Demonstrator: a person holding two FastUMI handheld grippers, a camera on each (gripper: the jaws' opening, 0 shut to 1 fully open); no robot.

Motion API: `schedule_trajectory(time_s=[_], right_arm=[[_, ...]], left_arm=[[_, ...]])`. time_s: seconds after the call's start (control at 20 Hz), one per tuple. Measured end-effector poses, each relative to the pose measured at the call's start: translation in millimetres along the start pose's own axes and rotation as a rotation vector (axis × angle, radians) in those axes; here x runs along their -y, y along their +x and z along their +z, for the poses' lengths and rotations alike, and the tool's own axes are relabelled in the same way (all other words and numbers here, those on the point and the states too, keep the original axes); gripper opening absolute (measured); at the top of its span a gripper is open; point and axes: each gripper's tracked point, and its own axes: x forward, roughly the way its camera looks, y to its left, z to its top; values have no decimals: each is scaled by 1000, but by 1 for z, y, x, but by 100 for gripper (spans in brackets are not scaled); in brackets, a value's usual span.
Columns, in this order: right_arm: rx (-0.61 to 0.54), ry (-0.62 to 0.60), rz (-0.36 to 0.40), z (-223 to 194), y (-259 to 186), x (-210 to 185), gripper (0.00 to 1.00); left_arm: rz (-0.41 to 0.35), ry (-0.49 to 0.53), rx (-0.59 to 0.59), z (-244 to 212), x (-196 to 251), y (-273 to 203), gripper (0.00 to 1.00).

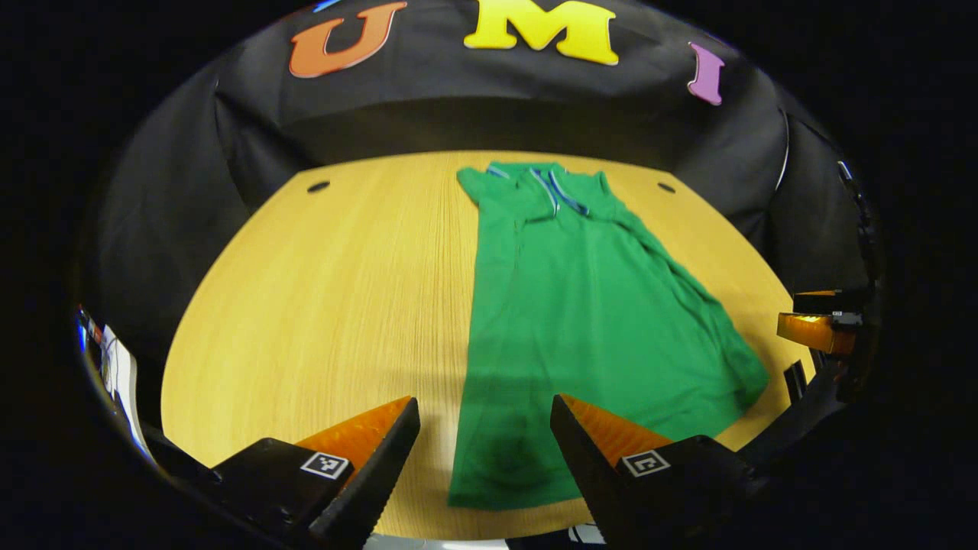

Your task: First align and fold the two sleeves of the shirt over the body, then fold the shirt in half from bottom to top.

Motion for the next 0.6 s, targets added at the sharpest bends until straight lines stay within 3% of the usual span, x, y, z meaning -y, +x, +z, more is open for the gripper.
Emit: schedule_trajectory(time_s=[0.35,0.6], right_arm=[[-156,-7,-23,-51,22,7,96],[-208,-1,-22,-65,32,7,96]], left_arm=[[1,14,-176,-48,4,-2,100],[23,18,-198,-60,1,3,100]])
